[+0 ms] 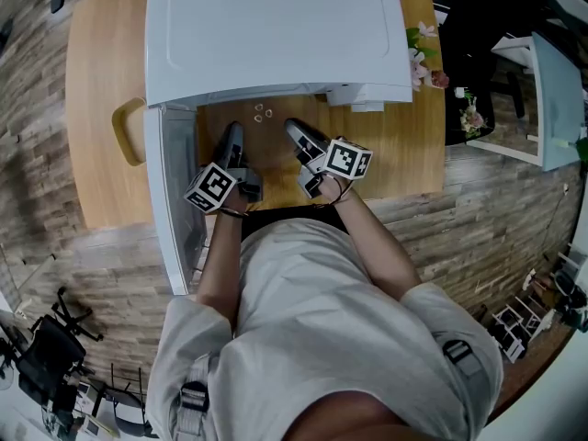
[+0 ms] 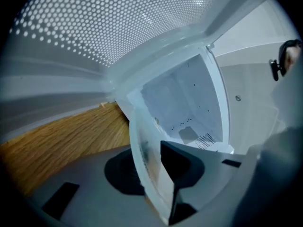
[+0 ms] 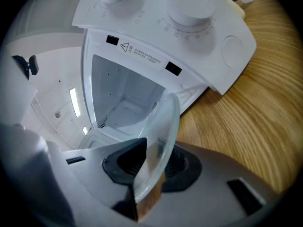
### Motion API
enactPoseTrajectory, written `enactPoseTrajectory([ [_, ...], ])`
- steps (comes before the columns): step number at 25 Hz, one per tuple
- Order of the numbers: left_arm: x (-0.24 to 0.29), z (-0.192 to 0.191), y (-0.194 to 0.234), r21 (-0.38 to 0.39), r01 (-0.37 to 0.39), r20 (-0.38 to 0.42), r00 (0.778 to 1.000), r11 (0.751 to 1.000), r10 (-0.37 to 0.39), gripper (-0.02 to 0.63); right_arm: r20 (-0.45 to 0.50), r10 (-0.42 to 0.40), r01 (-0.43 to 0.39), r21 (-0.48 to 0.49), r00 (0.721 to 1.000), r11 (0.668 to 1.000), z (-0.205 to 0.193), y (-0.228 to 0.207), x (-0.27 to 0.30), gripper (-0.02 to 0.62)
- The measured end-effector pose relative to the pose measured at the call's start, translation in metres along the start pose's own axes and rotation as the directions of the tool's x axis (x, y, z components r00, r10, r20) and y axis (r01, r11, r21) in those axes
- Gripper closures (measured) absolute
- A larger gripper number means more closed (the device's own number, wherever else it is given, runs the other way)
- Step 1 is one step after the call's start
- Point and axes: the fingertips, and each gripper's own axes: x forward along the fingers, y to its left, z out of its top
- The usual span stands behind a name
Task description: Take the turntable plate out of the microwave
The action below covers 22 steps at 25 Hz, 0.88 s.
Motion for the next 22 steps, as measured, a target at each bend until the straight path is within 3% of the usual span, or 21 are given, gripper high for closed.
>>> enactPoseTrajectory([
  [5,-0.007,-0.006,-0.002,0.005,0.014,-0.016,1.0,1.0,-0.014,0.494,0.026,-0.037,0.037,-0.024,0.999,0.999,-0.005,-0.012,-0.011,0.499],
  [17,-0.018,-0.017,-0.01,0.04,0.04,-0.04,0.998,0.998,-0.039,0.491,0.045,-0.012,0.012,0.002,0.999,1.0,-0.015,0.006,-0.027,0.499],
  [22,-0.024,-0.023,-0.015,0.055,0.024,-0.043,0.999,0.998,-0.021,0.488,0.036,-0.038,0.039,-0.014,0.999,0.999,-0.013,-0.004,-0.037,0.499],
])
